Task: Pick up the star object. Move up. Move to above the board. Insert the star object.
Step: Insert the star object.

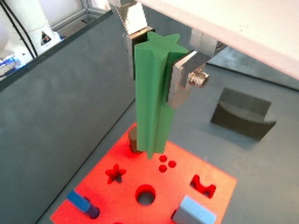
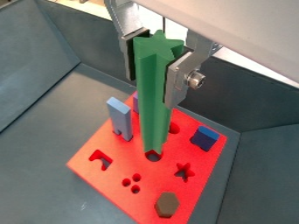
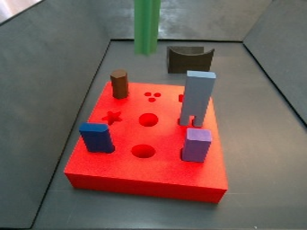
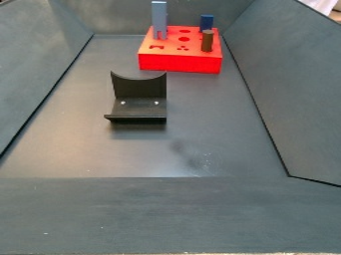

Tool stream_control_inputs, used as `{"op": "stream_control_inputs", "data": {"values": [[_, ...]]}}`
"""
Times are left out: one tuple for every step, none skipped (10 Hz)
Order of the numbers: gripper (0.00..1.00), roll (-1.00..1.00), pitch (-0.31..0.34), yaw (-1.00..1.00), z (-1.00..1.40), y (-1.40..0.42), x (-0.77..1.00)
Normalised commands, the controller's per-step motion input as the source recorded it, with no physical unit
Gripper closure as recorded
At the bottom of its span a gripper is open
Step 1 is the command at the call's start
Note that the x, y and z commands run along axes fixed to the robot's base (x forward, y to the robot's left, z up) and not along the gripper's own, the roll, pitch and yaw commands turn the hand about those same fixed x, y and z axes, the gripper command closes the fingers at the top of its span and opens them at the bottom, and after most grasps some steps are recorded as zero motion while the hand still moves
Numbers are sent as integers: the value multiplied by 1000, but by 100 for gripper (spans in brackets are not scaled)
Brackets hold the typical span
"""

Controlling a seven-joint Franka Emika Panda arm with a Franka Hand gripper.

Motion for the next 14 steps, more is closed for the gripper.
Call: {"op": "stream_control_inputs", "data": {"values": [[100,0,-26,-266,-840,-266,-54],[100,0,-99,-220,-709,-171,-117],[100,-13,-83,-9,-120,-6,0],[100,0,-6,0,-126,-3,-26],[100,50,-26,-846,-520,0,-214],[100,19,0,-863,-406,0,-237],[100,-10,-27,0,0,0,0],[100,-47,0,0,-31,0,77],[100,-39,-11,-549,-354,-171,0],[100,-30,0,-1000,-360,0,0],[100,-26,0,-1000,-360,0,0],[100,0,19,-954,-129,0,0],[100,0,0,0,-14,0,-77],[100,0,0,-306,-66,0,-371]]}}
